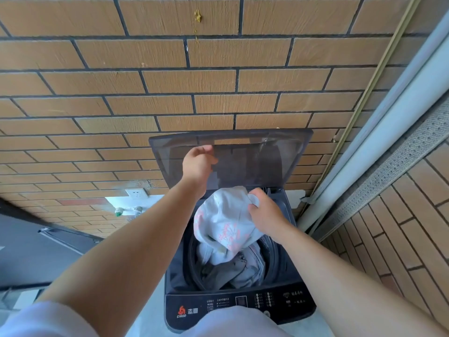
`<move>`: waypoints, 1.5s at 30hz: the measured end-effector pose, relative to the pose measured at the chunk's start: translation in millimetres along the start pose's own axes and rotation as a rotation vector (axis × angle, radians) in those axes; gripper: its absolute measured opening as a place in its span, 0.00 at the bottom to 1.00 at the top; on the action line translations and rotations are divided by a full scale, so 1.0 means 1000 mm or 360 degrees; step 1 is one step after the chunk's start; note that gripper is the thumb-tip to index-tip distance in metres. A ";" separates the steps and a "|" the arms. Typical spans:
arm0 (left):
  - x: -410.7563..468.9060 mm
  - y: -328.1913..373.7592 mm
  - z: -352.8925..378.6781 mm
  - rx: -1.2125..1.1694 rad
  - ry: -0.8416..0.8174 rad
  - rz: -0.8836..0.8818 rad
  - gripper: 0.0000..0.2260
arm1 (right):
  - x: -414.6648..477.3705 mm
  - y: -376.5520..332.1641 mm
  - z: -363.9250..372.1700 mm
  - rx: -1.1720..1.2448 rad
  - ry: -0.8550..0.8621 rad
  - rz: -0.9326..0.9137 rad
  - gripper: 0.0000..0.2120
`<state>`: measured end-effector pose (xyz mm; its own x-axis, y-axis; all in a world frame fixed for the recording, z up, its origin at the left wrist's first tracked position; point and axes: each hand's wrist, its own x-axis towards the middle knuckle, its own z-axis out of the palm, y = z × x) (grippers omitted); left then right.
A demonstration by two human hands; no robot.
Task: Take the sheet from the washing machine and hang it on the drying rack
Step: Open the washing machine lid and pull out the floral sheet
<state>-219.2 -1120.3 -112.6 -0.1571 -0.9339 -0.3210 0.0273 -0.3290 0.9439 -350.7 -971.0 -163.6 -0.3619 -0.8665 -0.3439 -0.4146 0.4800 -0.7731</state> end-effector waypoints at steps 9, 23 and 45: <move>-0.054 -0.020 -0.023 0.1079 -0.0453 -0.0069 0.15 | -0.019 -0.028 -0.017 0.0173 0.0110 -0.0300 0.09; -0.092 0.029 -0.025 0.1005 -0.0246 0.0792 0.18 | -0.034 -0.055 -0.041 0.0282 0.0085 -0.0629 0.24; -0.096 0.008 -0.035 0.1164 -0.0464 0.0716 0.16 | -0.046 -0.091 -0.063 0.0290 0.0458 -0.0646 0.18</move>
<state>-169.2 -1037.9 -77.1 -0.5298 -0.8477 0.0282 -0.4715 0.3220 0.8210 -348.8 -966.4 -44.4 -0.4275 -0.8927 0.1427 -0.4262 0.0598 -0.9027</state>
